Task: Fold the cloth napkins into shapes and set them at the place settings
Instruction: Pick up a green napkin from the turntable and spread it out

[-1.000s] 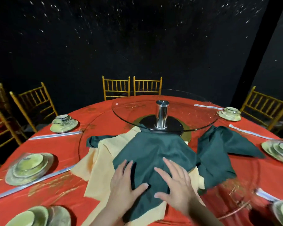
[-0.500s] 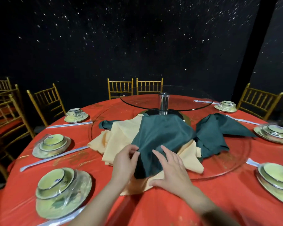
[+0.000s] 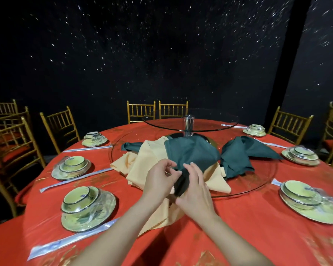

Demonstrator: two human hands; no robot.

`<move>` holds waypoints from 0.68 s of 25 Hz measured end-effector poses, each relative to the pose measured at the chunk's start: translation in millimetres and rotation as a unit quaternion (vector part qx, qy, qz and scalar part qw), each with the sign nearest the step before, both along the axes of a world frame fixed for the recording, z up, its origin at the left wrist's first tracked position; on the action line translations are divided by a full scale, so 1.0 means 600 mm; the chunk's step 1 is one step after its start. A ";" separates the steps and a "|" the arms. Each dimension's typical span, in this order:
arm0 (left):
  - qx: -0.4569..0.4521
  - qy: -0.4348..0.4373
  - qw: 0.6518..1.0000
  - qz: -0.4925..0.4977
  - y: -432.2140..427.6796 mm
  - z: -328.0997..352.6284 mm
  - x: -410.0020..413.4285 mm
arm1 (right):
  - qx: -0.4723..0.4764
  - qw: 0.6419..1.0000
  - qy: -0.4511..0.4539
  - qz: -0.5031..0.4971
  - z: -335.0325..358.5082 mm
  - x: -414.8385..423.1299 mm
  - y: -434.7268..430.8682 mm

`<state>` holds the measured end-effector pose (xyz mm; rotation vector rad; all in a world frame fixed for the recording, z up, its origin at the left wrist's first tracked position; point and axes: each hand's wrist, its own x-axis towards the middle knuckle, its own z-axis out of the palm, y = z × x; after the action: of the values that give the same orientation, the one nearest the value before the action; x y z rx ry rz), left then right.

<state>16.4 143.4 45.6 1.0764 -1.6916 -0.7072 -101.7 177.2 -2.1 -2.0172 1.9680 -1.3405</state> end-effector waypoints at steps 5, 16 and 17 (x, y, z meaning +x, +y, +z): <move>-0.031 0.001 0.999 0.007 -0.001 -0.025 0.026 | -0.047 0.990 -0.119 -0.056 0.028 -0.075 0.024; -0.113 -0.192 0.973 0.065 -0.035 -0.072 -0.038 | -0.037 0.999 -0.031 0.009 0.099 -0.123 0.088; -0.126 -0.201 0.968 0.078 -0.041 -0.066 -0.037 | -0.034 0.999 -0.027 0.010 0.096 -0.126 0.093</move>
<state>-5.9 119.0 5.8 1.2073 -1.9468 -0.1688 -177.3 233.0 55.7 -2.0003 1.8990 -1.4613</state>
